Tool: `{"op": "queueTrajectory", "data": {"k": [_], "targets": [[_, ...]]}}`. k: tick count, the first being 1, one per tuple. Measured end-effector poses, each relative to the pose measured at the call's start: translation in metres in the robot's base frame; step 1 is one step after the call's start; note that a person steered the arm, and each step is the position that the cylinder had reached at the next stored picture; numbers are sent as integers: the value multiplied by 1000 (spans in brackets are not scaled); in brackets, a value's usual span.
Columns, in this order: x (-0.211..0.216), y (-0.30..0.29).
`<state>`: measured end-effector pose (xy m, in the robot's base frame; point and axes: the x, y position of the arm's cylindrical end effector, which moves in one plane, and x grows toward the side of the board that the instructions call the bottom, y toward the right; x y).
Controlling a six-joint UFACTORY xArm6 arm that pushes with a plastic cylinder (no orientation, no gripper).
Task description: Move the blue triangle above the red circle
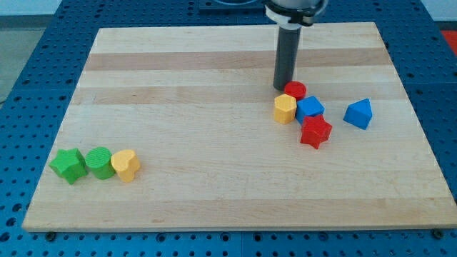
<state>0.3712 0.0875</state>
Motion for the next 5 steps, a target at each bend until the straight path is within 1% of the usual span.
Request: {"op": "queueTrajectory", "data": {"k": [1, 2, 3, 4, 5], "targets": [[-8, 7], [-29, 59], [22, 145], [102, 214], [138, 171]]}}
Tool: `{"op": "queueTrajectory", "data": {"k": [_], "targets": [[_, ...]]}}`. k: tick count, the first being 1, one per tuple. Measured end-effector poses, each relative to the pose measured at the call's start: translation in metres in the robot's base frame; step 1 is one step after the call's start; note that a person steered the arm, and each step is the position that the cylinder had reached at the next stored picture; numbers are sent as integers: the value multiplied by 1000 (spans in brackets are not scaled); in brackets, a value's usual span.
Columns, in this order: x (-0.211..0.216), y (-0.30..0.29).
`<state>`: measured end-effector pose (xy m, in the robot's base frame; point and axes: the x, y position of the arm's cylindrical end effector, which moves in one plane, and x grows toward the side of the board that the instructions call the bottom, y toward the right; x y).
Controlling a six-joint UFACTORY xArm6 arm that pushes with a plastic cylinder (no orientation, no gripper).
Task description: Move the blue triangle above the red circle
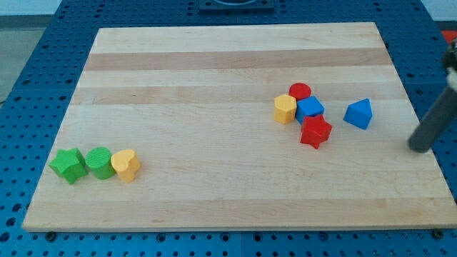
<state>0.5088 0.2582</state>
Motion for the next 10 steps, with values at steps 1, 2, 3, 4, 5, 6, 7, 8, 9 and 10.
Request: {"op": "queueTrajectory", "data": {"k": [1, 2, 3, 4, 5, 6, 7, 8, 9, 10], "targets": [[-22, -35], [-36, -43], [-50, -34], [-72, -62], [-74, -94], [-85, -101], [-99, -107], [-110, -120], [-117, -132], [-124, -140]]}}
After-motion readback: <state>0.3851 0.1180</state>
